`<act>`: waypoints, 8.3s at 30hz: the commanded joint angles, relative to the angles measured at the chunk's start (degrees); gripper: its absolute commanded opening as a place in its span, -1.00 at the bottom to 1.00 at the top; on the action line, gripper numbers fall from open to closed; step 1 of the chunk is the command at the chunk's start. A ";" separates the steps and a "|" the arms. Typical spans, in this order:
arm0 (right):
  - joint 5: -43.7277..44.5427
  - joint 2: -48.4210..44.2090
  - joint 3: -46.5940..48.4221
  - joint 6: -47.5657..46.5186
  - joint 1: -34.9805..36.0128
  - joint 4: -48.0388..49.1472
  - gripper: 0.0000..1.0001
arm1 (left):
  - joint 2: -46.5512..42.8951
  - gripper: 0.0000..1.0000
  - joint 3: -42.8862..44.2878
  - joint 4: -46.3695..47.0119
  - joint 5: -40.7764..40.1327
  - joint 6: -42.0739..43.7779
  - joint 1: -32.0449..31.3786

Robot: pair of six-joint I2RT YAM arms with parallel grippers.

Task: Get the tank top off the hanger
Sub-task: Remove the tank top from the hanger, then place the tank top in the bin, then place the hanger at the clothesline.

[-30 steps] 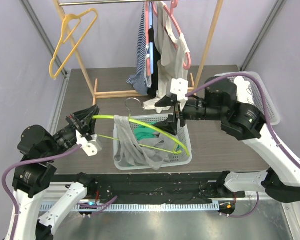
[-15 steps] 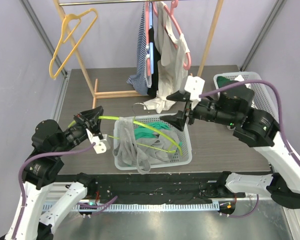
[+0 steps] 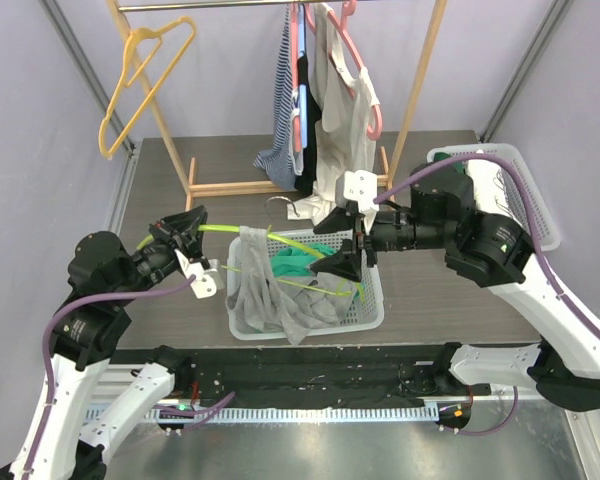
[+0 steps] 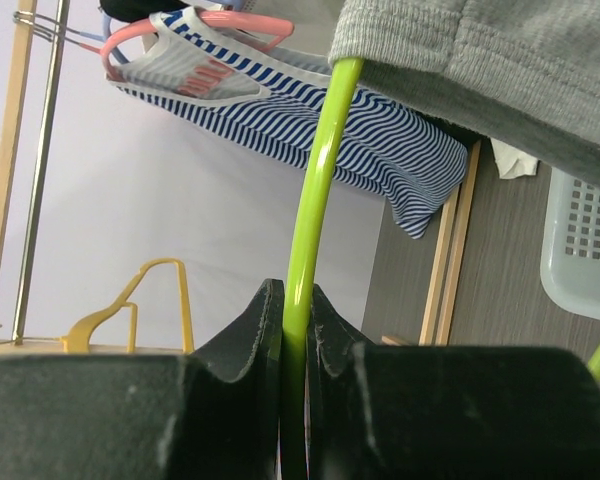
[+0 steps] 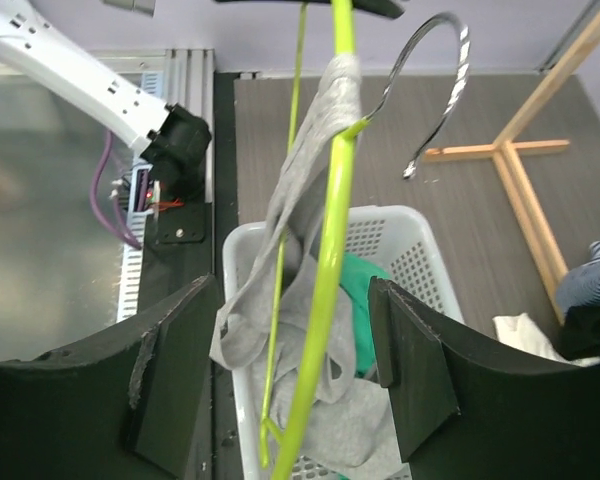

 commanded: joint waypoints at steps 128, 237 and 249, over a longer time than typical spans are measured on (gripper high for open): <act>40.68 -31.45 -11.67 0.17 -5.60 -7.19 -0.98 | 31.82 -1.00 38.79 -6.16 -17.40 -66.01 -10.39; 8.34 -2.89 -3.49 -16.79 -6.92 -3.86 -0.98 | 31.56 0.82 40.37 -59.50 51.59 -30.85 23.36; 10.62 -2.10 -0.15 -19.08 -8.42 -5.00 -0.98 | 32.61 0.79 32.11 -59.50 45.88 -26.98 12.11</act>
